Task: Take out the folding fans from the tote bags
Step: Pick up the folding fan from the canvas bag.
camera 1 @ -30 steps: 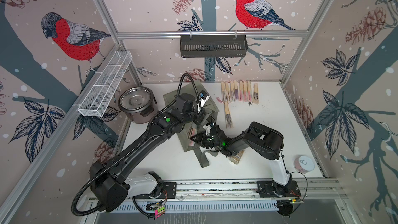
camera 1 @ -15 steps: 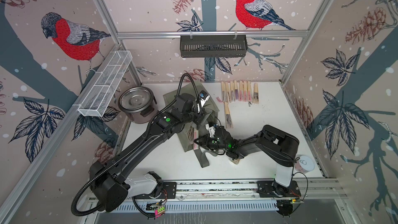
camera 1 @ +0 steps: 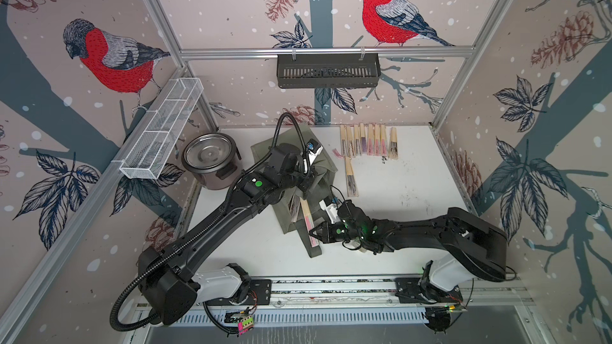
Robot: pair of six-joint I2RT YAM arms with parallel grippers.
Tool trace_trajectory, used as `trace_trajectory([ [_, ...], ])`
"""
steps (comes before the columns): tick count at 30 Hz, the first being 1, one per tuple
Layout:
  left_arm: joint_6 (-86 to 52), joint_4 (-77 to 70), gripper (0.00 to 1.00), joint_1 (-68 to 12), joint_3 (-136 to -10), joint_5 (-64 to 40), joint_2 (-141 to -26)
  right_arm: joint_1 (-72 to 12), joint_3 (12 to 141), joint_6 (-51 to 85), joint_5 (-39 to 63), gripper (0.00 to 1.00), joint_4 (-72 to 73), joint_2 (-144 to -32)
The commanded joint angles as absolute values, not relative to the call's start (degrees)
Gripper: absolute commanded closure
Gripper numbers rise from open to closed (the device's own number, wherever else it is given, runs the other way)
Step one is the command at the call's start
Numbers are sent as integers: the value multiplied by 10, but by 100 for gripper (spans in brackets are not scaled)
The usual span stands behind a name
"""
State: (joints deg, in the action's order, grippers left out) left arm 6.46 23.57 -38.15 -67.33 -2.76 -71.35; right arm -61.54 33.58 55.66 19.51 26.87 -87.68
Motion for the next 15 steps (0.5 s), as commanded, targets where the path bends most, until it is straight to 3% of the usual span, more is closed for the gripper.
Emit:
trace_trajectory([
  [1, 74, 221, 100, -383, -675, -17, -709, -619, 332, 485, 217, 88, 172, -835],
  [8, 73, 222, 100, -383, -677, -21, -709, -609, 327, 458, 212, 88, 100, -772],
  [15, 73, 222, 100, -383, -677, -24, -713, -600, 368, 432, 193, 88, 107, -803],
])
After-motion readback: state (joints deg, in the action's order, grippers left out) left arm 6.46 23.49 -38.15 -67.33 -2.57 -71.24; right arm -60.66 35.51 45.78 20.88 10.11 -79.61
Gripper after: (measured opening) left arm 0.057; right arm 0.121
